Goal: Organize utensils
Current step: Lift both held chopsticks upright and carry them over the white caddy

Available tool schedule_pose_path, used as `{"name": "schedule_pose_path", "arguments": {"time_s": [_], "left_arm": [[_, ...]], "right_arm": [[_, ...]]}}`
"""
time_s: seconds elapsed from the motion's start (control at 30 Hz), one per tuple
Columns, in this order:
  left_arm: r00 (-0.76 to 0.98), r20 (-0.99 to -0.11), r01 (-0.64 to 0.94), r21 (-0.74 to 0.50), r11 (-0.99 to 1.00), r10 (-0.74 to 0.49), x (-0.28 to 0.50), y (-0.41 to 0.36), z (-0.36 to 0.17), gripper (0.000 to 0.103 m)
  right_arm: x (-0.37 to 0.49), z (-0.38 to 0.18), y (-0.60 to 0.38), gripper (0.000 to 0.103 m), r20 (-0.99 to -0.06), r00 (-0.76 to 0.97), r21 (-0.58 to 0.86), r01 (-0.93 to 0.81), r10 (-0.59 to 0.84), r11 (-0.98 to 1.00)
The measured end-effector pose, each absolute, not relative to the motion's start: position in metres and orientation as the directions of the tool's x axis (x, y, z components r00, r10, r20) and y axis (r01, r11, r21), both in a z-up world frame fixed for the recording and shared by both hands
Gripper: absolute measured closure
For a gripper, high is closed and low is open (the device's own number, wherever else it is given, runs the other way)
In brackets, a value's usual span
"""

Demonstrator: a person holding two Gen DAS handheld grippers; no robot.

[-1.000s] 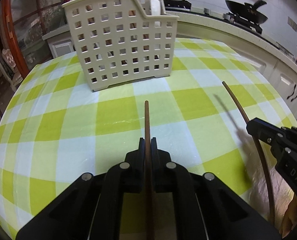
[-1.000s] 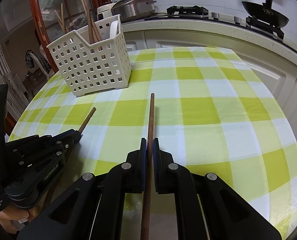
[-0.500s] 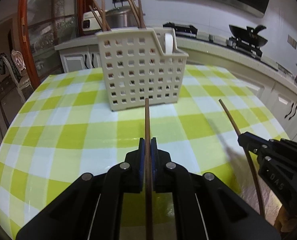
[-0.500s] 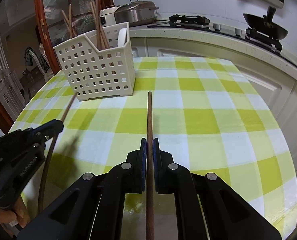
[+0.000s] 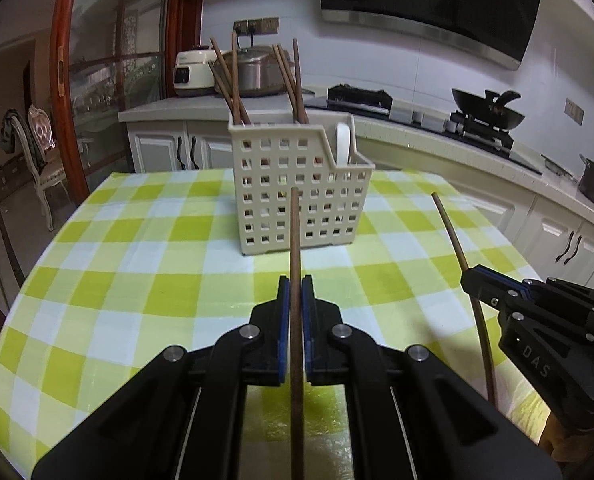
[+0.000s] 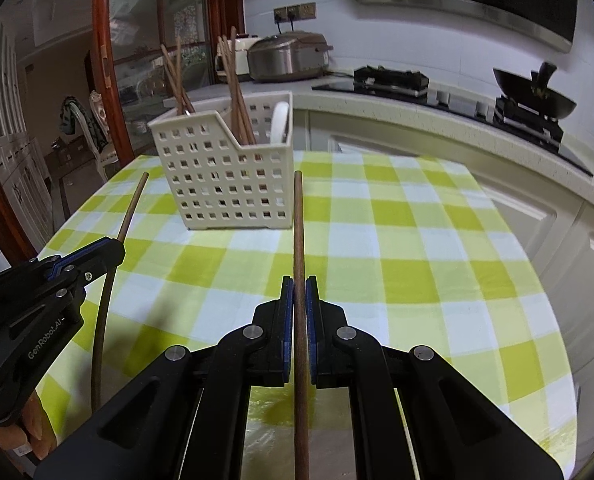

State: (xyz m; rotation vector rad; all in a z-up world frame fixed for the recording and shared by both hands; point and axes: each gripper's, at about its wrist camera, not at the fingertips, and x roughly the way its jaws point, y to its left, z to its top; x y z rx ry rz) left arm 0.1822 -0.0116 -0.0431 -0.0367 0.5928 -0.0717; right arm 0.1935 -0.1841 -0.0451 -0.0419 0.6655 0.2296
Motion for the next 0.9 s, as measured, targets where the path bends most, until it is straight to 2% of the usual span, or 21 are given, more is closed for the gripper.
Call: {"name": "schedule_pose_path", "arguments": {"time_s": [0.5, 0.9], "left_arm": [[0.89, -0.45, 0.055, -0.056, 0.997, -0.074, 0.143, -0.002, -0.001, 0.097], [0.911, -0.402, 0.07, -0.06, 0.996, -0.088, 0.129, 0.001, 0.023, 0.097]], "right_arm": [[0.164, -0.005, -0.169, 0.097, -0.519, 0.828, -0.018, -0.257, 0.211, 0.966], [0.147, 0.025, -0.169, 0.097, -0.43, 0.862, -0.014, -0.303, 0.267, 0.953]]}}
